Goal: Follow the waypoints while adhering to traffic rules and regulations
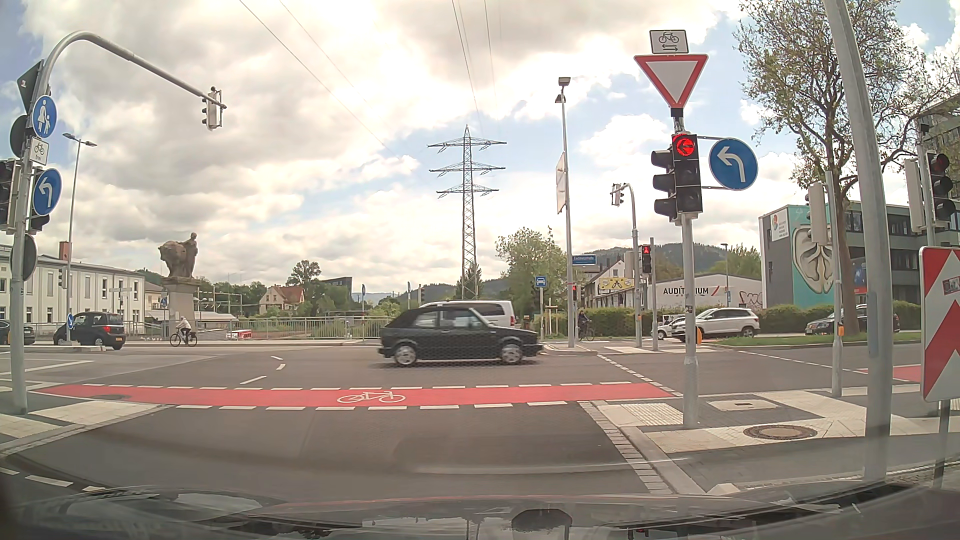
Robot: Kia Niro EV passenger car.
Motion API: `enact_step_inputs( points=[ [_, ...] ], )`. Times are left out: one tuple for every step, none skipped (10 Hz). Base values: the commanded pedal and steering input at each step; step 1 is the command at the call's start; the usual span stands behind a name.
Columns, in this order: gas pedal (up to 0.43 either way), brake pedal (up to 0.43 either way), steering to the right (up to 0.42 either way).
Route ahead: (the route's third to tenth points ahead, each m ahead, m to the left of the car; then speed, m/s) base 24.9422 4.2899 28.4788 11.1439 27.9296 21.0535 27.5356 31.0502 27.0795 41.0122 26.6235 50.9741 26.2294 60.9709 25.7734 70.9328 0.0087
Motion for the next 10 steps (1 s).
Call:
enact_step_inputs(
  points=[
    [0.0,0.25,-0.004],
    [0.0,0.25,-0.004],
    [0.0,0.256,-0.004],
    [0.0,0.256,-0.004],
    [0.0,0.256,-0.004],
    [0.0,0.256,-0.004],
    [0.0,0.256,-0.004],
    [0.0,0.262,-0.004],
    [0.0,0.256,-0.004],
    [0.0,0.262,-0.004]
  ],
)
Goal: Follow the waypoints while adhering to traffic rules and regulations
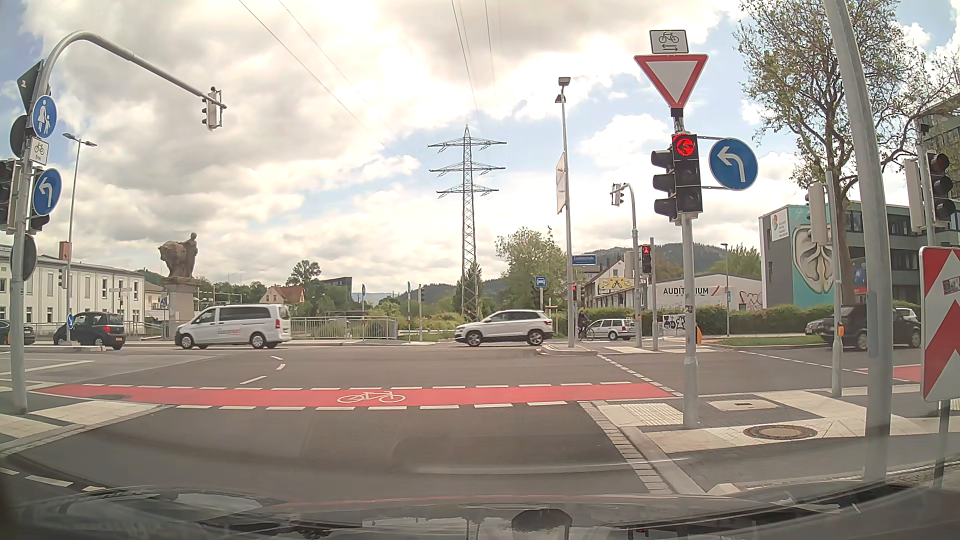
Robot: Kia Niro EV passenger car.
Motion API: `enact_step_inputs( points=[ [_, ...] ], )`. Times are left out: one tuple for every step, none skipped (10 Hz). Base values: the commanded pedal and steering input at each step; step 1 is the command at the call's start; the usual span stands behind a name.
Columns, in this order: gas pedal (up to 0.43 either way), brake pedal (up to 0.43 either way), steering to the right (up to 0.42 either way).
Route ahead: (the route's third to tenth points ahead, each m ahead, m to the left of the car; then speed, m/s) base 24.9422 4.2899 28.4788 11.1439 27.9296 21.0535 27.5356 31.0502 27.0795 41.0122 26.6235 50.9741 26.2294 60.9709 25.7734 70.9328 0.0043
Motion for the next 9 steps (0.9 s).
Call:
enact_step_inputs(
  points=[
    [0.0,0.262,-0.004],
    [0.0,0.262,-0.004],
    [0.0,0.262,-0.004],
    [0.0,0.262,-0.004],
    [0.0,0.262,-0.004],
    [0.0,0.262,-0.004],
    [0.0,0.262,-0.004],
    [0.0,0.262,-0.004],
    [0.0,0.256,-0.004]
  ],
)
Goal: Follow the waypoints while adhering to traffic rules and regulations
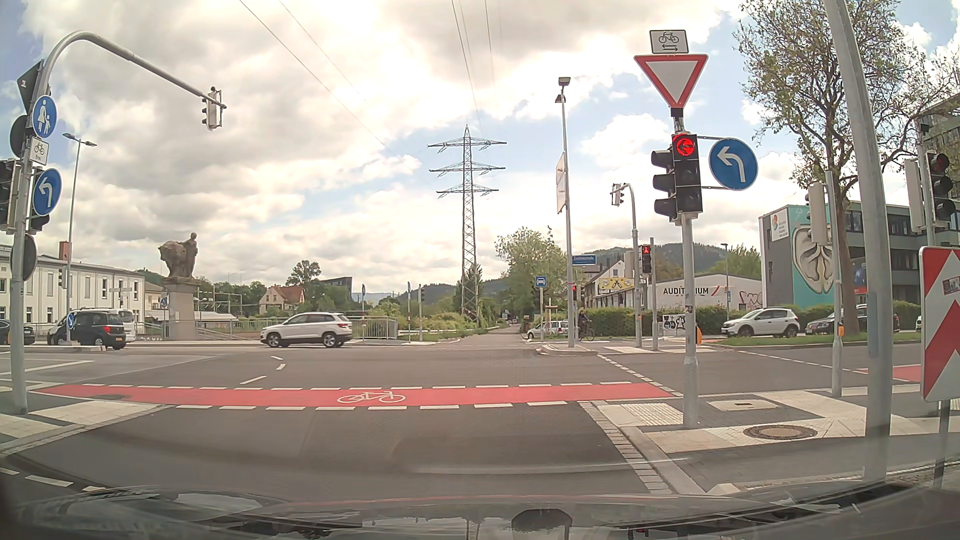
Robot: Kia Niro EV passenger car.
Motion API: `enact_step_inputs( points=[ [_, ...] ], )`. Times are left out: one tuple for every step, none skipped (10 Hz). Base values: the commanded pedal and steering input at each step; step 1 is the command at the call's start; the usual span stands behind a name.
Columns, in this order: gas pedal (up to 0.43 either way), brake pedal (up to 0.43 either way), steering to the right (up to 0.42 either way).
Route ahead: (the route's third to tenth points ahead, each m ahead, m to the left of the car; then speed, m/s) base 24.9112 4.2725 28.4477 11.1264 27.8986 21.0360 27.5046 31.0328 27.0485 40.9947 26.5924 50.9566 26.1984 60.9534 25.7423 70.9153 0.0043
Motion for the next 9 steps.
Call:
enact_step_inputs(
  points=[
    [0.0,0.262,-0.004],
    [0.0,0.262,-0.004],
    [0.0,0.262,-0.004],
    [0.0,0.262,-0.004],
    [0.0,0.262,-0.004],
    [0.0,0.262,-0.004],
    [0.0,0.262,-0.004],
    [0.0,0.262,-0.004],
    [0.0,0.262,-0.004]
  ],
)
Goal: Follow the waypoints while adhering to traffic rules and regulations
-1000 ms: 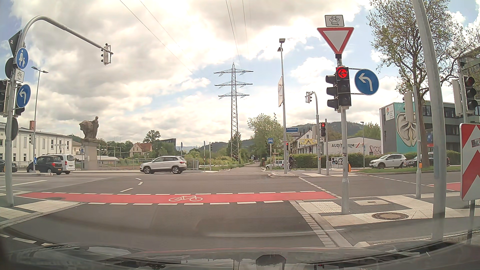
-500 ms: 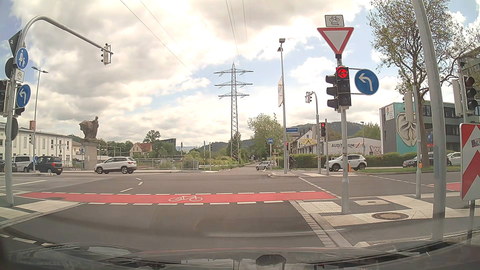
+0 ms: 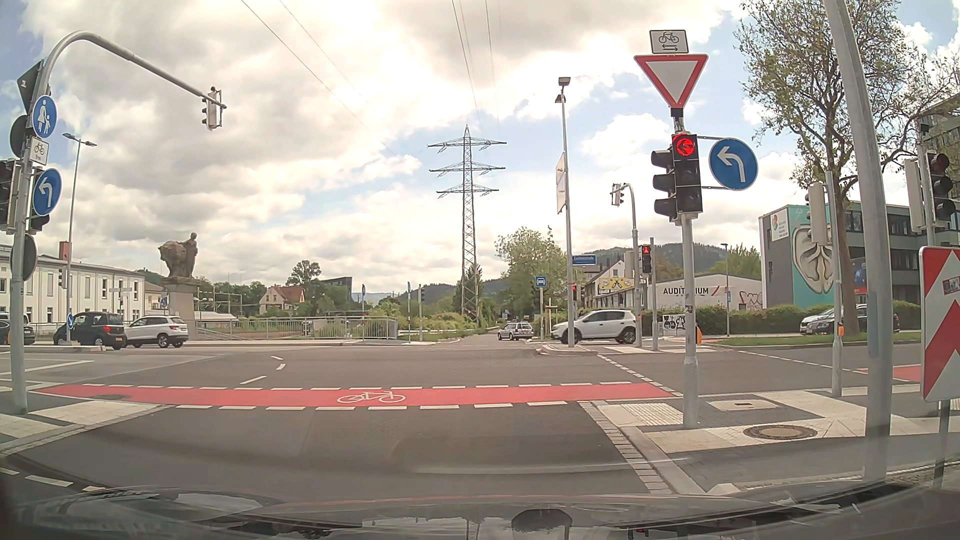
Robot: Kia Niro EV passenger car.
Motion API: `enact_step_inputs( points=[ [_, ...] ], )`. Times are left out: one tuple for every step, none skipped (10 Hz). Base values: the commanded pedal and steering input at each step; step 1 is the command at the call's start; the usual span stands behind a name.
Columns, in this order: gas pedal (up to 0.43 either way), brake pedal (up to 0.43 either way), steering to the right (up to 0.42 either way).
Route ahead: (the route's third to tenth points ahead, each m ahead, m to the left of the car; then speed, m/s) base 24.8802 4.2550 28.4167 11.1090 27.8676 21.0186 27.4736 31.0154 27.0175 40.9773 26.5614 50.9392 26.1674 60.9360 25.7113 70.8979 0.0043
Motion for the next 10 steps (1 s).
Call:
enact_step_inputs(
  points=[
    [0.0,0.262,-0.004],
    [0.0,0.262,-0.004],
    [0.0,0.262,-0.004],
    [0.0,0.262,-0.004],
    [0.0,0.262,-0.004],
    [0.0,0.262,-0.004],
    [0.0,0.262,-0.004],
    [0.0,0.262,-0.004],
    [0.0,0.262,-0.004],
    [0.0,0.262,-0.004]
  ],
)
